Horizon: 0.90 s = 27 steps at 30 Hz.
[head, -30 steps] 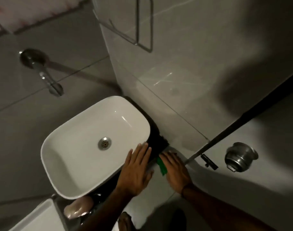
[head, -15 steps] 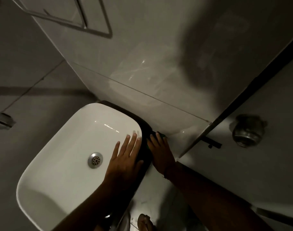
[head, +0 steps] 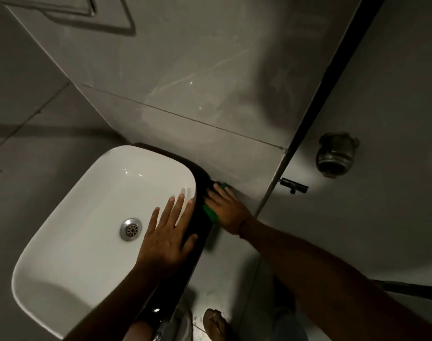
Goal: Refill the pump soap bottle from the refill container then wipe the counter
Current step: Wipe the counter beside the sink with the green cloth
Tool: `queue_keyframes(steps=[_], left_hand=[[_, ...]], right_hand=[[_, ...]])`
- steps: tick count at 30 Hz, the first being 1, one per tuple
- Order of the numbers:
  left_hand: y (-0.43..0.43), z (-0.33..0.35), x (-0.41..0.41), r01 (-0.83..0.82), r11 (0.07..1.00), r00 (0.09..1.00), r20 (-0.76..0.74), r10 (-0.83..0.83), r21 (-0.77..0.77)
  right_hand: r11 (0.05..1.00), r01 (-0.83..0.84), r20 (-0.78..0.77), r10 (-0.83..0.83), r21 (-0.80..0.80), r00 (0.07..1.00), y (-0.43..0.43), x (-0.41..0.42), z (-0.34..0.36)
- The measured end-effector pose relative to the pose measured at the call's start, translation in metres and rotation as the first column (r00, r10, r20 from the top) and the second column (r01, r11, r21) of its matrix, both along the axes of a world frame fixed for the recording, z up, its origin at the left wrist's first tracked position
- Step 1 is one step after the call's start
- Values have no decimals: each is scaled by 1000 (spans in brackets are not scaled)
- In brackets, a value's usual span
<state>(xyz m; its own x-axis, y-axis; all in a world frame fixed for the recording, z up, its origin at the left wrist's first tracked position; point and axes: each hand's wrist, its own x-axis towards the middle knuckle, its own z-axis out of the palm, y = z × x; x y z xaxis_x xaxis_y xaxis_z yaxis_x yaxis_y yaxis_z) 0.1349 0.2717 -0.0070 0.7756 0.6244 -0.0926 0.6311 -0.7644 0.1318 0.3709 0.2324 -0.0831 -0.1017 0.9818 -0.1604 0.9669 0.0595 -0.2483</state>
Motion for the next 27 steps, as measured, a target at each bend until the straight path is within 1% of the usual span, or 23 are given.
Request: queue_keyframes(steps=[3, 5, 7, 9, 11, 12, 13, 14, 16, 18, 19, 20, 21, 24, 26, 27], left_hand=[[-11, 6, -12, -18, 1000, 1000, -20, 18, -3], [-18, 11, -21, -20, 1000, 999, -34, 20, -2], [-23, 16, -28, -23, 1000, 999, -37, 22, -20], [-25, 21, -36, -27, 998, 999, -35, 25, -60], [-26, 24, -43, -23, 995, 999, -28, 20, -100], [-26, 25, -46, -17, 993, 1000, -27, 14, -114], [-27, 26, -49, -14, 993, 1000, -28, 11, -117], [-27, 26, -52, -13, 993, 999, -32, 9, -114], [-28, 27, -57, -11, 994, 999, -42, 7, -110], [-30, 28, -59, -2, 996, 999, -51, -3, -92], [-31, 28, -61, 8, 997, 999, -53, -12, -81], [-33, 29, -63, 16, 997, 998, -57, -20, -74], [-34, 29, -66, 21, 997, 998, -62, -25, -73], [-37, 30, -71, 12, 996, 997, -71, -18, -89], [-38, 30, -72, 10, 996, 998, -68, -16, -91], [-39, 31, -72, 10, 996, 998, -65, -16, -91]], right_hand=[[993, 107, 8, -107, -51, 994, 23, -16, 10], [992, 119, 8, -119, -51, 993, 18, -35, 8], [994, 103, -29, -104, -23, 994, -2, -55, 1], [999, 9, -48, -7, 34, 999, -32, -69, -6], [986, -156, -23, 158, 66, 987, -61, -69, -15], [978, -198, -13, 199, 67, 980, -69, -64, -16], [977, -198, -6, 200, 82, 980, -72, -59, -16], [982, -162, -18, 165, 92, 986, -69, -56, -14], [998, -26, -71, 29, 50, 997, -58, -64, -8], [995, 96, -85, -95, 10, 992, -51, -85, -2], [992, 122, -92, -121, 11, 988, -53, -98, -3], [994, 111, -101, -109, 23, 989, -60, -112, -5], [997, 66, -110, -61, 47, 992, -69, -127, -7], [980, -144, -160, 164, 134, 973, -102, -160, -17], [954, -264, -154, 284, 141, 946, -116, -161, -20], [945, -294, -137, 314, 145, 940, -118, -156, -20]])
